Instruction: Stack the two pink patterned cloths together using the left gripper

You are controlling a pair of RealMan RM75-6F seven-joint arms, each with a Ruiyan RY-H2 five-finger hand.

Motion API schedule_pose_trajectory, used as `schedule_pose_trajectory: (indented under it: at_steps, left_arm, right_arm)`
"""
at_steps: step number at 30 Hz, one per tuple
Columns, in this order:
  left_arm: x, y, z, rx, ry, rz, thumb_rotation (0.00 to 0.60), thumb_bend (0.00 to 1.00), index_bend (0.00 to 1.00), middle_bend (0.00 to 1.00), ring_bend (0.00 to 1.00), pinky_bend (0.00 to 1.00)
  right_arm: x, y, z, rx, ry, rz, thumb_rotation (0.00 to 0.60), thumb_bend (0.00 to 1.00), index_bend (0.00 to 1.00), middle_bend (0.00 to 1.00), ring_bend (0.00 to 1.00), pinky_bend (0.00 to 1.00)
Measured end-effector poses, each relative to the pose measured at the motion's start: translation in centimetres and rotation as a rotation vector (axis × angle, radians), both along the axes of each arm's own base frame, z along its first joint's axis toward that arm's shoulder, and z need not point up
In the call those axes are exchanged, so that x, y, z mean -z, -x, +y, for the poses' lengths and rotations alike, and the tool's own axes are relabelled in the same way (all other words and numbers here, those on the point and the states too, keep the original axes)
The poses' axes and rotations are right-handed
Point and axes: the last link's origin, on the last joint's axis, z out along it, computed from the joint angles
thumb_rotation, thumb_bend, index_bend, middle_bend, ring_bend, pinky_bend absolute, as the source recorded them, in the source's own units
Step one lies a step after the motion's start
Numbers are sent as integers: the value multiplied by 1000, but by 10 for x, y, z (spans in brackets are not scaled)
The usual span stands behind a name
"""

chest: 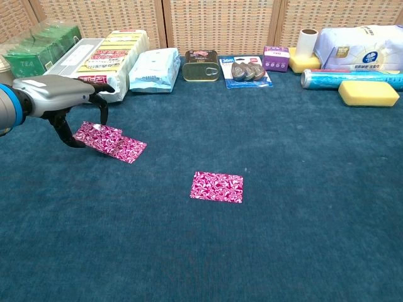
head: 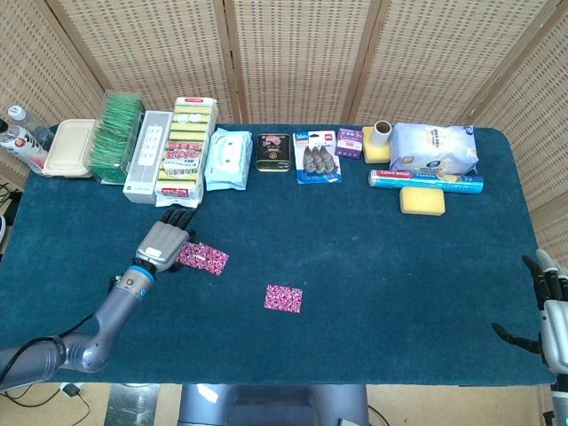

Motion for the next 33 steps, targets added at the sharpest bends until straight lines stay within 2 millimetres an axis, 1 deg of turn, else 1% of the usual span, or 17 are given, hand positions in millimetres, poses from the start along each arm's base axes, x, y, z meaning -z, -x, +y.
schedule_pose_trajectory:
  at_steps: [4, 9, 33]
  left_arm:
    - [10, -2, 0, 22, 19, -2, 600, 208, 417, 0, 13, 16]
    - [16, -7, -1, 32, 31, -19, 600, 207, 416, 0, 13, 16]
    - [30, -21, 1, -9, 46, -56, 600, 211, 416, 0, 14, 16]
  right_arm:
    - [0, 0, 0, 3, 1, 0, 600, 0, 0, 0, 0, 0]
    - [-1, 1, 0, 2, 2, -3, 600, 0, 0, 0, 0, 0]
    - [-3, 1, 1, 1, 1, -10, 600, 0, 0, 0, 0, 0]
